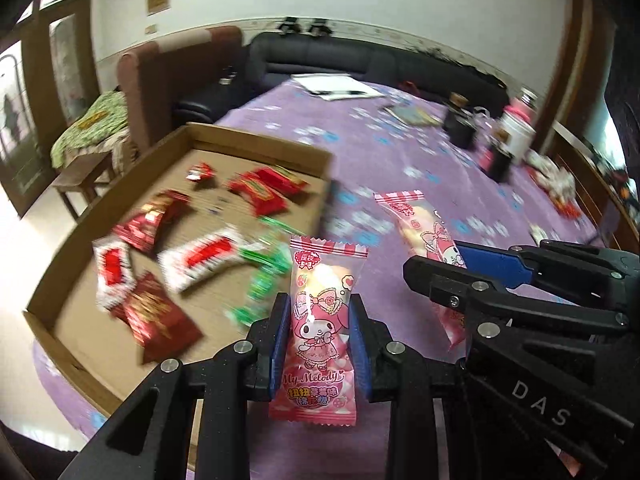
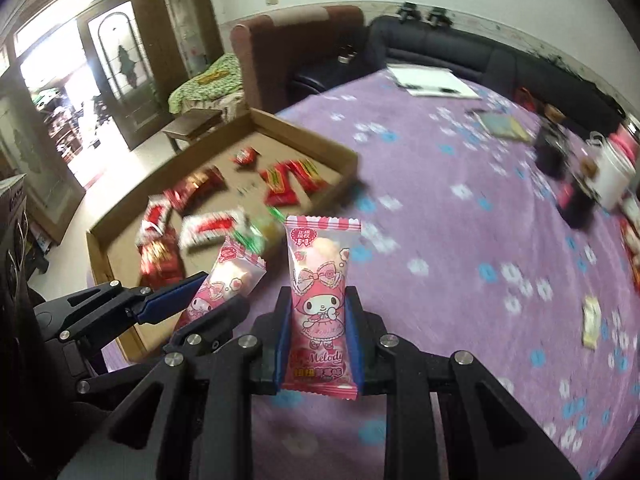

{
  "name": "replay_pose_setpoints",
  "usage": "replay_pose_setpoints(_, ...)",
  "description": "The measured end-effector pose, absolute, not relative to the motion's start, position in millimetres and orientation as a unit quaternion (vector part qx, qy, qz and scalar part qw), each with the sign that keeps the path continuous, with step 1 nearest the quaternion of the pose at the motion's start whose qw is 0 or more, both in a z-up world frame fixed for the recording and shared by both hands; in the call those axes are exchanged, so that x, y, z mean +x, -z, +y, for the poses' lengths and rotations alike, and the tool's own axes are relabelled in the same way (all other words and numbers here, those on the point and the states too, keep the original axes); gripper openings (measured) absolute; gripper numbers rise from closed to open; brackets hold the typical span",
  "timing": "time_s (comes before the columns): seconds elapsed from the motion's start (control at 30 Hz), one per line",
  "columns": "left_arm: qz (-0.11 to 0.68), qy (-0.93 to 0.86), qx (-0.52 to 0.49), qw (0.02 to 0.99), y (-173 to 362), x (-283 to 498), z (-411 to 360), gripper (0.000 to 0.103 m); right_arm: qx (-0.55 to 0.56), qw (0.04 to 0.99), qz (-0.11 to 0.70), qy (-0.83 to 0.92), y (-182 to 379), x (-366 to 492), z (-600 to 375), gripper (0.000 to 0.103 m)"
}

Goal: Organize snacks
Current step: 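Carry both pink packets over the cardboard box, then open both tools to drop the pink packets into the box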

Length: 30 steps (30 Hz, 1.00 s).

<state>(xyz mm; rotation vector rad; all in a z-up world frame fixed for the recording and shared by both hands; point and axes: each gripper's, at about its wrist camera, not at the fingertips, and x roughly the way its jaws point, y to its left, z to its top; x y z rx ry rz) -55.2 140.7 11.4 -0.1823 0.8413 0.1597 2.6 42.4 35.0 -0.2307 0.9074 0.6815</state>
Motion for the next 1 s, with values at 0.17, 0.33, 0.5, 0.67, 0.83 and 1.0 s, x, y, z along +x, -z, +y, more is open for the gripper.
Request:
replay_pose_setpoints(0.17,0.408,-0.124,-0.106,0.898,-18.1,-45.0,189.6,0.030,-0.101,0.827,0.432,-0.346,-37.8,25.3,85.4,0.023)
replay_pose_setpoints(0.33,0.425,-0.156,-0.125,0.883,-14.4,-25.3,242.4,0.031,-0.094,0.815,0.450,-0.354,-23.1,48.8,124.6,0.024)
replay_pose_setpoints(0.5,0.441,-0.165,-0.128,0.873,-4.9,-7.4,262.9,0.030,-0.100,0.804,0.466,-0.356,-4.9,55.6,150.8,0.024)
replay_pose_setpoints(0.67,0.452,-0.177,-0.124,0.866,1.3,6.5,270.7,0.030,-0.094,0.799,0.479,-0.352,4.8,62.6,156.7,0.024)
replay_pose_setpoints(0.83,0.445,-0.204,-0.089,0.868,-2.8,7.9,265.2,0.035,-0.092,0.801,0.480,-0.346,5.2,64.8,155.5,0.026)
replay_pose_setpoints(1.0,0.438,-0.233,-0.072,0.865,-5.5,6.3,265.6,0.055,-0.077,0.806,0.479,-0.339,2.7,66.4,146.9,0.036)
